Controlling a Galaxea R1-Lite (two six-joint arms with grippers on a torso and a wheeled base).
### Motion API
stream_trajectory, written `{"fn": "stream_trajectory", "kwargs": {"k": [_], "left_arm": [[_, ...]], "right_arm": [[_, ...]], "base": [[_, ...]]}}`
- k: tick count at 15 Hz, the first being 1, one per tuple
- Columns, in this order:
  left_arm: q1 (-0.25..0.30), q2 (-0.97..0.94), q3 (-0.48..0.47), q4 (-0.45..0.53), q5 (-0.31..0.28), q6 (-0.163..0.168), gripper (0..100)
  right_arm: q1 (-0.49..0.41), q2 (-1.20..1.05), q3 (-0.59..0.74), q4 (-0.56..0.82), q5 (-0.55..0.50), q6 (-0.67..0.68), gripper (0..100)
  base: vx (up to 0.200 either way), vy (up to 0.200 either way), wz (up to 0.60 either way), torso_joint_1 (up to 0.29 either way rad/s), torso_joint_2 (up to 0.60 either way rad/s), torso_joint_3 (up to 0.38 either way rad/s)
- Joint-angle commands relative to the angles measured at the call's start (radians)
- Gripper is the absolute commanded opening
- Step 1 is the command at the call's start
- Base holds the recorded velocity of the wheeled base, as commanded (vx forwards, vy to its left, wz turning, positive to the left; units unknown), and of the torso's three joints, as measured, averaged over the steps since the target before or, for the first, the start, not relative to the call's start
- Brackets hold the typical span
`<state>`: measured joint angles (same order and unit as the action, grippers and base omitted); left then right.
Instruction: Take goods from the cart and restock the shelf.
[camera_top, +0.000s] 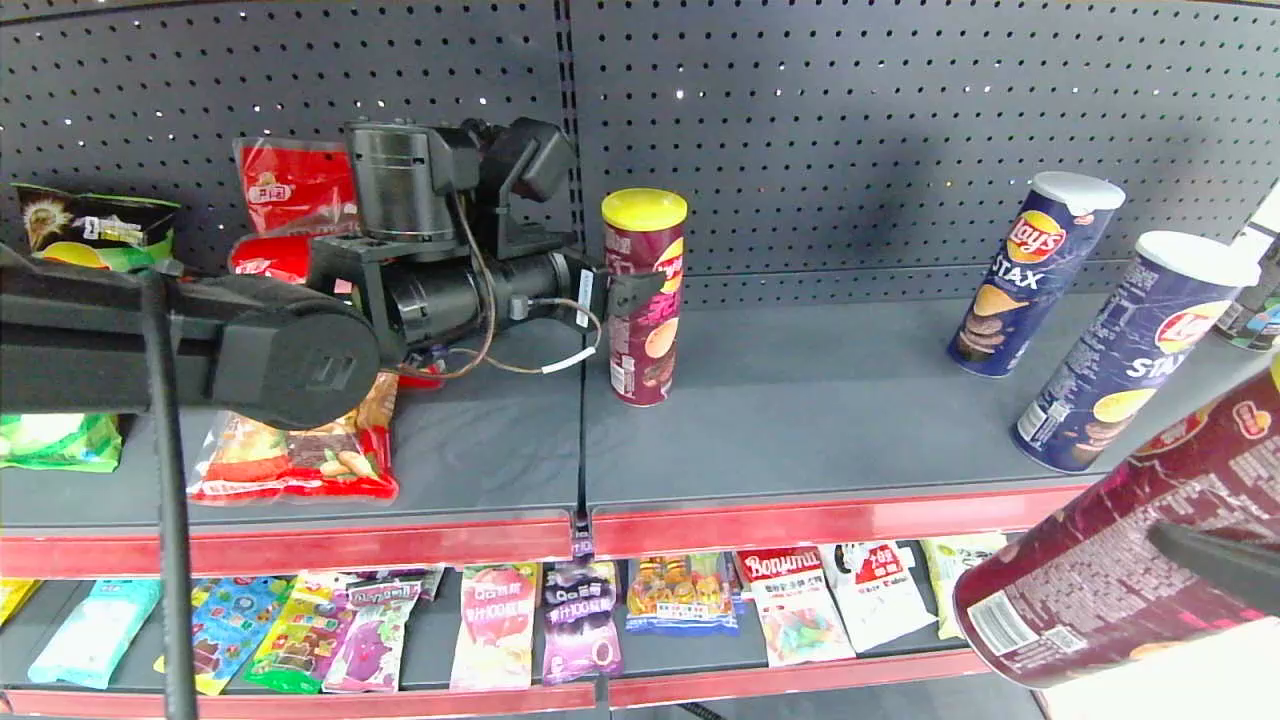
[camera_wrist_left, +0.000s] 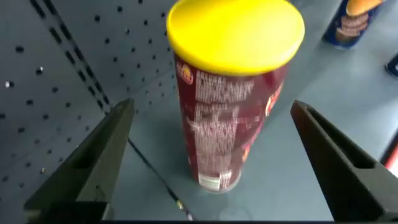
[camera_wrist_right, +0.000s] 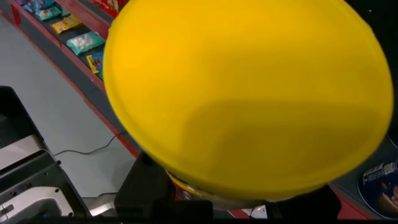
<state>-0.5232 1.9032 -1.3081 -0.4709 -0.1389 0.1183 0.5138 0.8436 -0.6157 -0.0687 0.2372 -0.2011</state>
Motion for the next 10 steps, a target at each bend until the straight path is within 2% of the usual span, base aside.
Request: {"fn": "stream_trajectory", "kwargs": {"k": [1,5,10], "left_arm": [[-0.008,0.028,-0.017,-0.009,0.005,0.0,100],[-0.026,0.086,-0.106,-0.009,0.025,0.0,100],[-0.057,0.116,-0.122,-0.009,0.062,0.001,100]], "right_arm": [[0.0,0.002,0.001,0.0,-0.001,0.0,0],[0.0,0.002,0.004,0.0,-0.001,0.0,0],[0.0,0.002,0.005,0.0,-0.001,0.0,0]], "base": [[0.0,0.0,0.0,0.0,0.0,0.0],[0.0,0.0,0.0,0.0,0.0,0.0],[0.0,0.0,0.0,0.0,0.0,0.0]]}}
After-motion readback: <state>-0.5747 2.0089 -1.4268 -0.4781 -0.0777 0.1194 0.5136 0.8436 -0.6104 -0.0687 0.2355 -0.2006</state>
